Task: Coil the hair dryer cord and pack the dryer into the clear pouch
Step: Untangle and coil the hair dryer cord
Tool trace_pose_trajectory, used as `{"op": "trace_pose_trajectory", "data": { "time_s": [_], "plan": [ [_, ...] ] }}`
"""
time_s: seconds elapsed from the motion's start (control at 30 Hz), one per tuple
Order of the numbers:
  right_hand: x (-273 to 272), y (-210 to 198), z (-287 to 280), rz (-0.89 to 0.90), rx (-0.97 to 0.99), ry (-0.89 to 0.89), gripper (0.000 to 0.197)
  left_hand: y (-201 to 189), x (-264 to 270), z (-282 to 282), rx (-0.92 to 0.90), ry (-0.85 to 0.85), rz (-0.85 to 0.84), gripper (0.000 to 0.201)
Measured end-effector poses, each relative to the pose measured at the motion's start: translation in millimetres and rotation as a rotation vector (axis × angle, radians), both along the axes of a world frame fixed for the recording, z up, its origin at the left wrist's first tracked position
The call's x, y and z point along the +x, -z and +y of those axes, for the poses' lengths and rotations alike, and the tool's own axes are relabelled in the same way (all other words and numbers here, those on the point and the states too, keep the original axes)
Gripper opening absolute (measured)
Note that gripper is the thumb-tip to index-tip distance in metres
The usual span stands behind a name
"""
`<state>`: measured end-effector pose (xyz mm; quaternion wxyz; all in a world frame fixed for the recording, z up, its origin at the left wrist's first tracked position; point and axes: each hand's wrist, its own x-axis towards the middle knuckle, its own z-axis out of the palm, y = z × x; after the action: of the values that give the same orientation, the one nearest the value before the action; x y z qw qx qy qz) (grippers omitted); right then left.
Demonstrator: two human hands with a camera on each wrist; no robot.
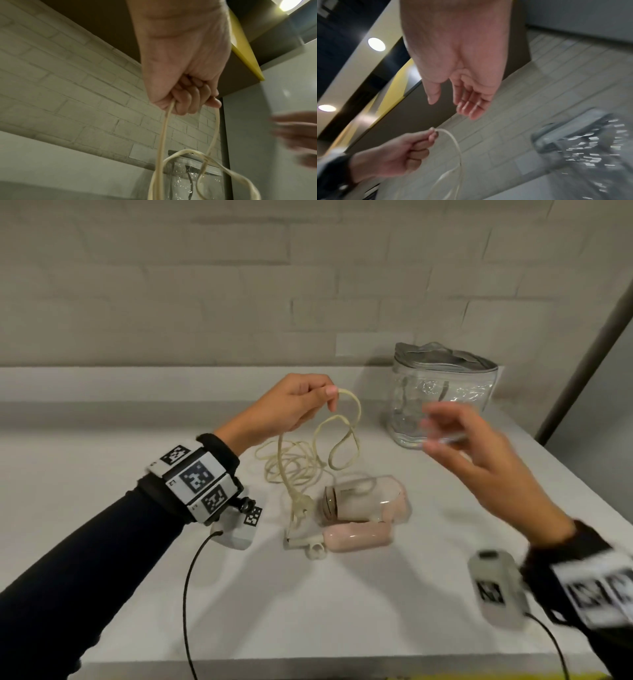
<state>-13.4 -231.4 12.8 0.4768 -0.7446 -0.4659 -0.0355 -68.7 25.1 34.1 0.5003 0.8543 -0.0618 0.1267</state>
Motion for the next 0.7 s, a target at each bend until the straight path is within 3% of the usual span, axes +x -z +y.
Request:
{"op": "trace_pose_trajectory", "data": {
  "time_s": [0.07, 0.13, 0.27, 0.4, 0.7],
  "plan": [
    [21, -8, 57, 0.015, -0.094, -0.068, 0.042, -2, -5, -6, -0.052, -0.011, -0.04, 0.031],
    [30, -10, 101, 0.001, -0.171, -0.183, 0.011, -4, -9, -7, -0.098, -0.036, -0.046, 0.032],
    [34, -17, 140, -0.085, -0.24, -0.202, 0.037, -15, -12, -2, -0.061, -0.19, 0.051, 0.038],
    [42, -25, 138, -0.144, -0.258, -0.225, 0.033, -21, -8, 12, 0.086, -0.26, -0.036, 0.041],
    [68, -19, 83, 0.047, -0.273, -0.186, 0.033, 0, -3, 31, -0.028, -0.393, -0.242, 0.047]
  ]
}}
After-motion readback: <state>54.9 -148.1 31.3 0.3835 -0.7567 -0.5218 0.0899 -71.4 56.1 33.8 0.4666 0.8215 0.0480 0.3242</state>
